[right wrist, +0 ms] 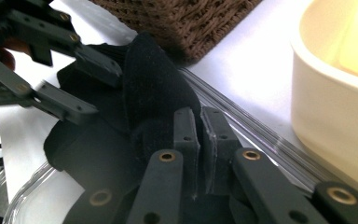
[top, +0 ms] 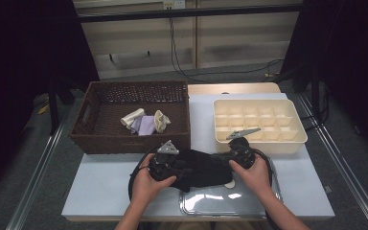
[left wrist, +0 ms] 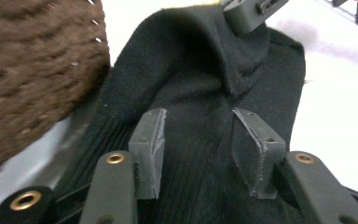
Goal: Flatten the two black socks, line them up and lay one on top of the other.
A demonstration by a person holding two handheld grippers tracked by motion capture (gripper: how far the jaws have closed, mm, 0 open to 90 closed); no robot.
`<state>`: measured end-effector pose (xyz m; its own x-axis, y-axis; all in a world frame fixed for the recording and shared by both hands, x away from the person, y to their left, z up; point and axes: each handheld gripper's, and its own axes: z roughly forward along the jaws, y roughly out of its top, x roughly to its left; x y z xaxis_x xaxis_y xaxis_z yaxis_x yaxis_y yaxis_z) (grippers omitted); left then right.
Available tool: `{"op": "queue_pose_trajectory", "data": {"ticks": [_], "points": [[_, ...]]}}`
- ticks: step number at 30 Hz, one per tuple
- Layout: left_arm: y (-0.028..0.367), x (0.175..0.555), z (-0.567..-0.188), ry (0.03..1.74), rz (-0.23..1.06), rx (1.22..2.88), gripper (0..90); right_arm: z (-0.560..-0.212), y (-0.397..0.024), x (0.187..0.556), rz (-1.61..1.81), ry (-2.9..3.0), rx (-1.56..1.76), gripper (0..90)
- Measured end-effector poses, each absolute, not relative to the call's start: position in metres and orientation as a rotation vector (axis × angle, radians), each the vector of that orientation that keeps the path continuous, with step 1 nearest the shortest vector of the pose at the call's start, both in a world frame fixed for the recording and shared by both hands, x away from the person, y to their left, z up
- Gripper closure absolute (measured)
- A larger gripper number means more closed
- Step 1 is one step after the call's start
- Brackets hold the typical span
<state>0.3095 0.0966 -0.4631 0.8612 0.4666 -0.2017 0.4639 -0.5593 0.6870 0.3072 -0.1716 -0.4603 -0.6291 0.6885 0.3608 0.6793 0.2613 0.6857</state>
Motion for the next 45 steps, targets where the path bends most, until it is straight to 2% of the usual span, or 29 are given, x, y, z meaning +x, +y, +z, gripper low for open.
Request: {"op": "queue_pose_trajectory", "data": {"ticks": [4, 6, 17, 22, 26, 30, 36, 39, 42, 45], "points": [[0.093, 0.310, -0.464, 0.674, 0.001, 2.293, 82.5, -0.459, -0.171, 0.309, 1.341, 2.478, 1.363, 85.4], [0.091, 0.308, -0.461, 0.690, 0.003, 2.297, 87.0, -0.457, -0.171, 0.310, 1.341, 2.478, 1.359, 85.5], [0.119, 0.293, -0.440, 0.658, -0.064, 2.214, 87.9, -0.449, -0.181, 0.304, 1.349, 2.481, 1.312, 83.6], [0.120, 0.291, -0.450, 0.680, -0.114, 2.231, 87.5, -0.452, -0.186, 0.296, 1.279, 2.478, 1.268, 78.2], [0.118, 0.289, -0.453, 0.687, -0.108, 2.237, 87.3, -0.444, -0.183, 0.290, 1.306, 2.483, 1.178, 70.7], [0.117, 0.289, -0.456, 0.696, -0.108, 2.231, 87.2, -0.436, -0.170, 0.281, 1.299, 2.526, 1.087, 57.3], [0.116, 0.288, -0.456, 0.691, -0.092, 2.248, 87.2, -0.455, -0.142, 0.266, 1.174, 2.642, 0.938, 54.9], [0.116, 0.288, -0.457, 0.687, -0.094, 2.252, 87.2, -0.465, -0.137, 0.264, 1.113, 2.650, 0.901, 57.0], [0.115, 0.287, -0.458, 0.694, -0.103, 2.255, 87.4, -0.463, -0.141, 0.265, 1.081, 2.629, 0.879, 80.0], [0.115, 0.286, -0.458, 0.686, -0.095, 2.261, 87.4, -0.460, -0.149, 0.268, 1.127, 2.621, 0.960, 82.0]]}}
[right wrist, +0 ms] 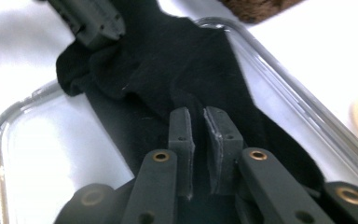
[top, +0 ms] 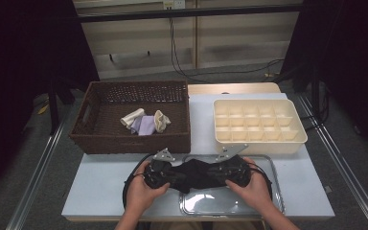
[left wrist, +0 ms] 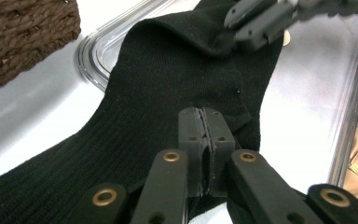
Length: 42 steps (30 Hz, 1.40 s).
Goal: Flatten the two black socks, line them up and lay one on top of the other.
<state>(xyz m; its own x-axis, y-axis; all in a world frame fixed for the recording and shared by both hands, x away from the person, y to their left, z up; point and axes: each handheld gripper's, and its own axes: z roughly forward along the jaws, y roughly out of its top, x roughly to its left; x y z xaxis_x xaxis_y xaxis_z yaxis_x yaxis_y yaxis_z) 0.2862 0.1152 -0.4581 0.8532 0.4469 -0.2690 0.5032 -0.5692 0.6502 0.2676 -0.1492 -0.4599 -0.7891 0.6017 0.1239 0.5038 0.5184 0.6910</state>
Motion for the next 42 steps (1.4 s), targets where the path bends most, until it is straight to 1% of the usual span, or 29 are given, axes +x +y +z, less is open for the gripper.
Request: {"op": "queue_pose_trajectory", "data": {"ticks": [6, 11, 12, 13, 14, 17, 19, 20, 24, 27, 31, 33, 34, 36, 38, 42], "points": [[0.115, 0.284, -0.456, 0.670, -0.076, 2.273, 87.4, -0.443, -0.174, 0.277, 1.288, 2.505, 1.099, 81.7], [0.115, 0.282, -0.454, 0.663, -0.081, 2.264, 87.2, -0.442, -0.190, 0.285, 1.291, 2.431, 1.198, 81.2], [0.115, 0.282, -0.454, 0.657, -0.085, 2.263, 87.0, -0.443, -0.191, 0.287, 1.284, 2.430, 1.217, 80.5], [0.115, 0.283, -0.454, 0.654, -0.080, 2.264, 86.4, -0.445, -0.192, 0.287, 1.270, 2.428, 1.222, 77.7], [0.116, 0.283, -0.454, 0.655, -0.072, 2.262, 84.7, -0.447, -0.193, 0.288, 1.256, 2.412, 1.236, 73.2], [0.118, 0.283, -0.453, 0.669, -0.052, 2.257, 77.2, -0.449, -0.194, 0.290, 1.198, 2.387, 1.211, 66.4], [0.121, 0.284, -0.452, 0.669, -0.040, 2.237, 72.3, -0.446, -0.195, 0.289, 1.216, 2.368, 1.193, 65.4], [0.122, 0.284, -0.450, 0.676, -0.037, 2.238, 70.9, -0.444, -0.195, 0.288, 1.225, 2.363, 1.167, 65.8], [0.128, 0.286, -0.447, 0.673, 0.012, 2.223, 60.6, -0.441, -0.188, 0.283, 1.233, 2.402, 1.078, 68.0], [0.134, 0.286, -0.447, 0.694, 0.036, 2.232, 58.7, -0.451, -0.182, 0.282, 1.160, 2.452, 1.035, 68.4], [0.144, 0.287, -0.450, 0.735, 0.092, 2.221, 53.0, -0.469, -0.179, 0.283, 1.084, 2.492, 1.059, 68.6], [0.150, 0.287, -0.451, 0.743, 0.120, 2.227, 51.9, -0.474, -0.179, 0.282, 1.099, 2.479, 1.048, 69.4], [0.154, 0.287, -0.451, 0.758, 0.130, 2.227, 51.3, -0.474, -0.179, 0.281, 1.097, 2.484, 1.054, 71.3], [0.160, 0.285, -0.451, 0.789, 0.126, 2.225, 51.5, -0.473, -0.180, 0.281, 1.099, 2.494, 1.070, 75.2], [0.165, 0.282, -0.453, 0.808, 0.133, 2.236, 51.8, -0.473, -0.180, 0.281, 1.100, 2.507, 1.077, 82.3], [0.172, 0.279, -0.456, 0.857, 0.111, 2.247, 55.7, -0.471, -0.176, 0.281, 1.071, 2.520, 1.072, 84.3]]}}
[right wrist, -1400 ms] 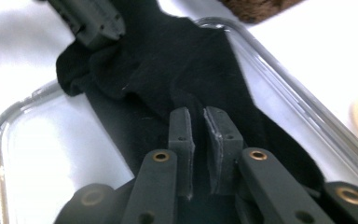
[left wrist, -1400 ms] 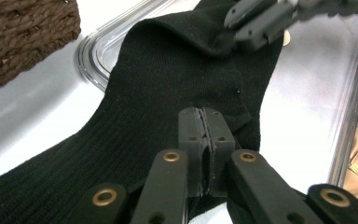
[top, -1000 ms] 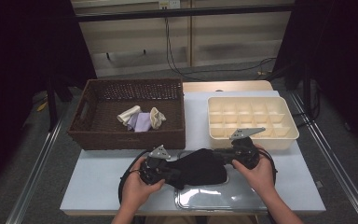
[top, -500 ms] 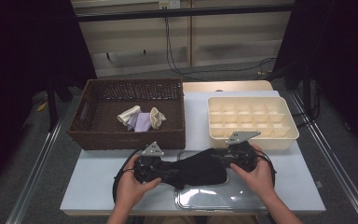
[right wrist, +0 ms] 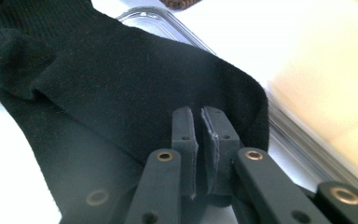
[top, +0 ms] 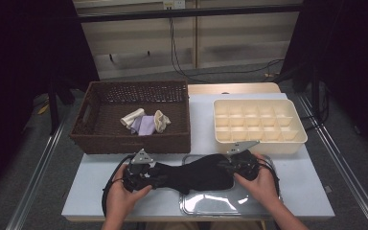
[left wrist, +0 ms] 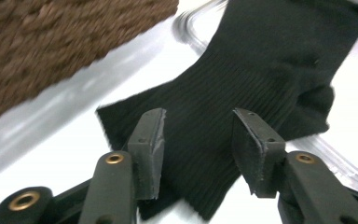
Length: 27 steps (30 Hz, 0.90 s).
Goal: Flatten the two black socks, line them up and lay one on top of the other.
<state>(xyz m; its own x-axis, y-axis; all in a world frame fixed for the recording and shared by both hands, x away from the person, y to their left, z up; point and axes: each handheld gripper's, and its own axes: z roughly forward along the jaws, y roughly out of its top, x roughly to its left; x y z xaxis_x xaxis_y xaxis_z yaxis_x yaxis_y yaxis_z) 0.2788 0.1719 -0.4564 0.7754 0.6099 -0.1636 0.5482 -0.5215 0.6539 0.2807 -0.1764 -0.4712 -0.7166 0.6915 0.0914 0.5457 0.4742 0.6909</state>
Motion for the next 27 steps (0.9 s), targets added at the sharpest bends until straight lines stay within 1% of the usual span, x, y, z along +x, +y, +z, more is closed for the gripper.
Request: {"op": "queue_pose_trajectory", "data": {"ticks": [5, 9, 14, 17, 21, 27], "points": [[0.173, 0.275, -0.460, 0.873, 0.116, 2.272, 62.3, -0.472, -0.178, 0.281, 1.087, 2.510, 1.080, 84.6], [0.171, 0.275, -0.462, 0.876, 0.151, 2.296, 75.3, -0.473, -0.177, 0.279, 1.089, 2.506, 1.077, 85.3], [0.164, 0.274, -0.462, 0.850, 0.189, 2.333, 85.5, -0.473, -0.178, 0.280, 1.094, 2.504, 1.083, 85.7], [0.163, 0.275, -0.461, 0.875, 0.181, 2.326, 87.9, -0.472, -0.178, 0.280, 1.093, 2.502, 1.090, 86.0], [0.169, 0.276, -0.456, 0.902, 0.152, 2.288, 88.7, -0.470, -0.180, 0.281, 1.127, 2.500, 1.095, 88.1], [0.175, 0.280, -0.440, 0.886, 0.181, 2.224, 88.7, -0.461, -0.183, 0.279, 1.171, 2.476, 1.081, 88.3]]}}
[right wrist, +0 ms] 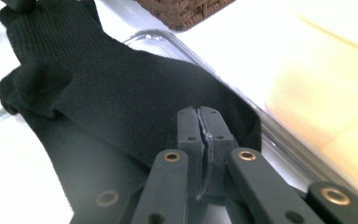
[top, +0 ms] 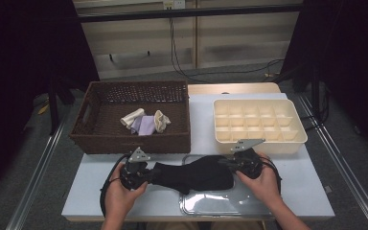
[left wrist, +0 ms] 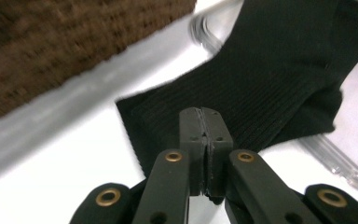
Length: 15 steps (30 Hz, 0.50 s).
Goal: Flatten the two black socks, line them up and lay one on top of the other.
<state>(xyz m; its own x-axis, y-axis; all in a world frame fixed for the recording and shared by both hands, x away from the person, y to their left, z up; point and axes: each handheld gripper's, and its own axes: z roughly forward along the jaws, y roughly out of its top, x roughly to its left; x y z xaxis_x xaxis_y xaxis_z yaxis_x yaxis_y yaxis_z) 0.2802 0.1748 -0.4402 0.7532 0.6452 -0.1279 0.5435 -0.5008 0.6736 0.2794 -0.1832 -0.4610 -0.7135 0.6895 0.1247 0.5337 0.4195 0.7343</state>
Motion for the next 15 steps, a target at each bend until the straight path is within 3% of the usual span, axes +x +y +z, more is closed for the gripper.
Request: {"op": "queue_pose_trajectory", "data": {"ticks": [15], "points": [[0.181, 0.301, -0.448, 0.922, 0.173, 2.192, 85.0, -0.447, -0.181, 0.258, 1.216, 2.503, 1.054, 88.0]]}}
